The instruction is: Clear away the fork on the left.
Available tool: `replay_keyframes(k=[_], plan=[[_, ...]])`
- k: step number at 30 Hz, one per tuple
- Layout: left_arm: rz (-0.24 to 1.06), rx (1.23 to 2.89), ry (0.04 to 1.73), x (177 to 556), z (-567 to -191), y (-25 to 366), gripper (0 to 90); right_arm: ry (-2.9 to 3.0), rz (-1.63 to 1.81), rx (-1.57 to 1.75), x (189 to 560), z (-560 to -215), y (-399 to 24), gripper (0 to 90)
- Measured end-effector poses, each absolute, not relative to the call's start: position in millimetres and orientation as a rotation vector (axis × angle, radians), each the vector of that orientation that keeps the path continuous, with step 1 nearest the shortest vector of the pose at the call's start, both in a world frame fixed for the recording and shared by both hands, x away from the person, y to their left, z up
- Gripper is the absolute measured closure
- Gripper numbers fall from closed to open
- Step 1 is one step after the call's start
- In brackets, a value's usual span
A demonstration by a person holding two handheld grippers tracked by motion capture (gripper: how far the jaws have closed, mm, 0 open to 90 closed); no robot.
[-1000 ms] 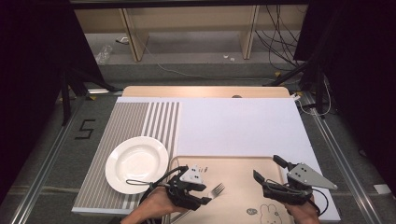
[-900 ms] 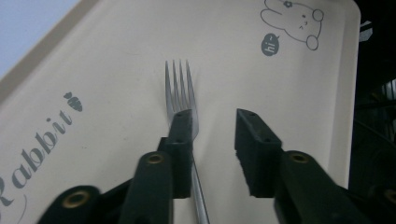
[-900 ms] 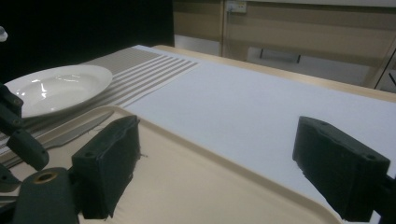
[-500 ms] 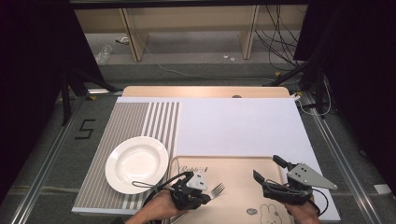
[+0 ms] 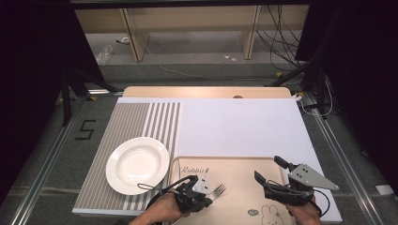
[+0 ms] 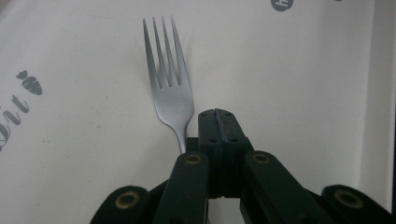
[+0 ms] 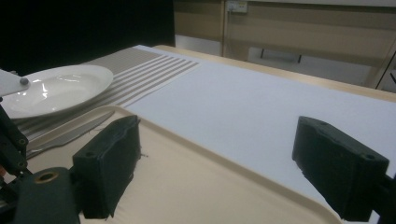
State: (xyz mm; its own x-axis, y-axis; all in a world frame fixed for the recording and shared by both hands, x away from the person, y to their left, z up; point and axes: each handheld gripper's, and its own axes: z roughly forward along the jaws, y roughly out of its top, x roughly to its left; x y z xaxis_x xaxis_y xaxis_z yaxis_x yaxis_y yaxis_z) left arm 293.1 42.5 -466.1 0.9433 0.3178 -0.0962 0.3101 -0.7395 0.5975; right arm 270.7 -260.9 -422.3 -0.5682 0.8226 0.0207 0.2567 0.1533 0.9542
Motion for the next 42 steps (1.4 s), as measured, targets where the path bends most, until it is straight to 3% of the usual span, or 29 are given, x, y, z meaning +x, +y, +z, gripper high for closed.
replay_keyframes(k=[16, 42], plan=[[0.074, 2.496, 0.483, 297, -472, 44, 89.5, 1.916, 1.425, 1.022, 270, -422, -261, 16.1], [0.129, 2.49, 0.703, 326, -470, 74, 89.6, 1.92, 1.426, 1.019, 270, -422, -261, 16.2]])
